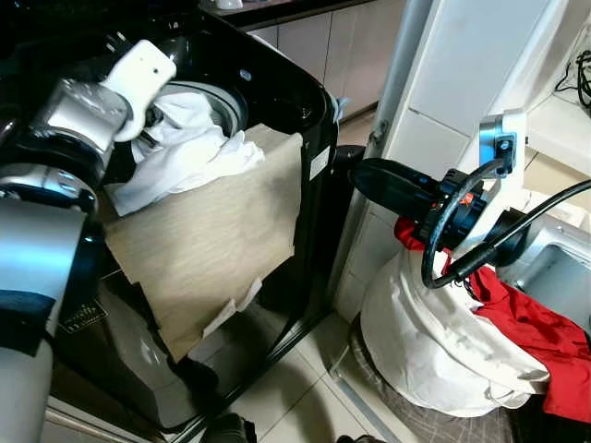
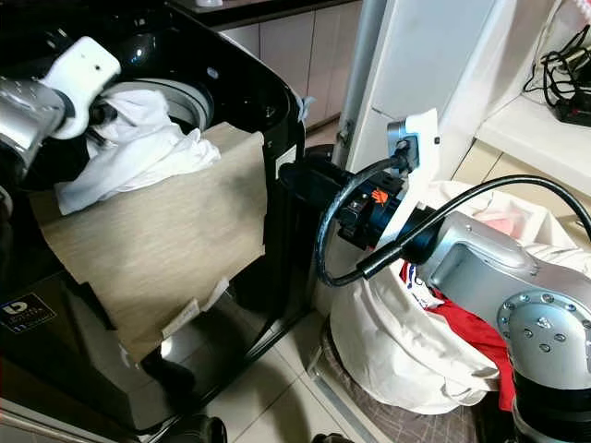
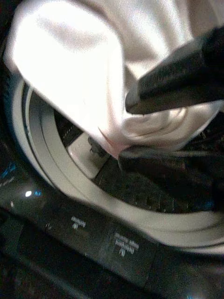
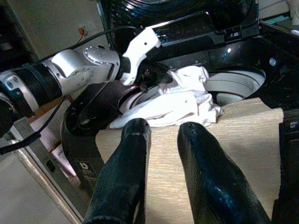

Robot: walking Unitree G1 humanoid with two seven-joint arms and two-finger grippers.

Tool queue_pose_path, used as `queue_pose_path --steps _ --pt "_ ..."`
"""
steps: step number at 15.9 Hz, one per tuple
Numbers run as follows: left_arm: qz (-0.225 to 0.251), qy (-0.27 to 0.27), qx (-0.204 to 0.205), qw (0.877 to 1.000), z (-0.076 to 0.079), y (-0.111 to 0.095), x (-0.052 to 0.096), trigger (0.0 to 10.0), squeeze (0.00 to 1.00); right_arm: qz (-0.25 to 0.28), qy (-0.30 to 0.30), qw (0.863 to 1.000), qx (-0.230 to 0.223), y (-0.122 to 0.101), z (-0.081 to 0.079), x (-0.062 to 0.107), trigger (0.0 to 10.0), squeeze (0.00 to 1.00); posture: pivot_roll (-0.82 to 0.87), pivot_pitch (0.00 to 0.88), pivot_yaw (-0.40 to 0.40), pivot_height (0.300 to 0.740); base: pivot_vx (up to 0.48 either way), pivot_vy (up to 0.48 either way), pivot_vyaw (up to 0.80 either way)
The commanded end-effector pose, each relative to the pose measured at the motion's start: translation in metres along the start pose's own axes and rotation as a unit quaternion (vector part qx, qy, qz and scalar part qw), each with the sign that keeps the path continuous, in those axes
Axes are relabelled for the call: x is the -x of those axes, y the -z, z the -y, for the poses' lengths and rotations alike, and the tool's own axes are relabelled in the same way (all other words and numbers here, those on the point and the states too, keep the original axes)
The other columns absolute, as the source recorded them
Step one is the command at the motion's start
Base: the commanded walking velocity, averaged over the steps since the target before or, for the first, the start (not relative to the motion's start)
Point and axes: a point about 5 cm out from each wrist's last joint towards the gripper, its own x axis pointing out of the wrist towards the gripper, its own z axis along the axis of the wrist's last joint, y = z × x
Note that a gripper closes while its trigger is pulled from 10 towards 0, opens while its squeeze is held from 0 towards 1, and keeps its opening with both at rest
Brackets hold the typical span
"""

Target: Clothes washing

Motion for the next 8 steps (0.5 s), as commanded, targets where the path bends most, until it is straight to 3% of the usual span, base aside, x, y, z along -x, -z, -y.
queue_pose_path --steps 1,3,5,6,7,8 --pt "0.003 -0.019 -0.01 1.0 -0.011 -0.008 0.006 10.0 1.0 -0.007 0.001 1.0 0.006 0.0 -0.001 0.0 10.0 0.0 -0.06 0.036 -0.008 0.74 0.0 0.0 0.0" --pt "0.008 -0.061 -0.026 0.998 -0.022 -0.011 0.011 10.0 1.0 -0.005 0.022 1.0 0.008 -0.001 0.005 -0.001 10.0 0.0 -0.06 0.034 -0.008 0.74 0.0 0.0 0.0" --pt "0.048 -0.125 -0.04 0.99 -0.033 -0.023 0.016 10.0 1.0 0.0 0.056 0.998 0.012 -0.002 0.013 -0.001 10.0 0.0 -0.06 0.036 -0.007 0.74 0.0 0.0 0.0" --pt "0.089 -0.129 -0.023 0.987 -0.034 -0.033 0.018 10.0 0.95 0.005 0.087 0.996 0.013 -0.002 0.02 -0.001 10.0 0.0 -0.06 0.033 -0.003 0.74 0.0 0.0 0.0" --pt "0.143 -0.138 0.004 0.98 -0.036 -0.046 0.022 10.0 0.0 0.003 0.126 0.992 0.021 -0.001 0.029 0.001 10.0 0.0 -0.06 0.032 -0.001 0.74 0.0 0.0 0.0" --pt "0.201 -0.147 0.033 0.968 -0.037 -0.059 0.027 10.0 0.0 -0.007 0.157 0.987 0.032 0.003 0.036 0.004 10.0 0.0 -0.07 0.032 0.002 0.74 0.0 0.0 0.0"
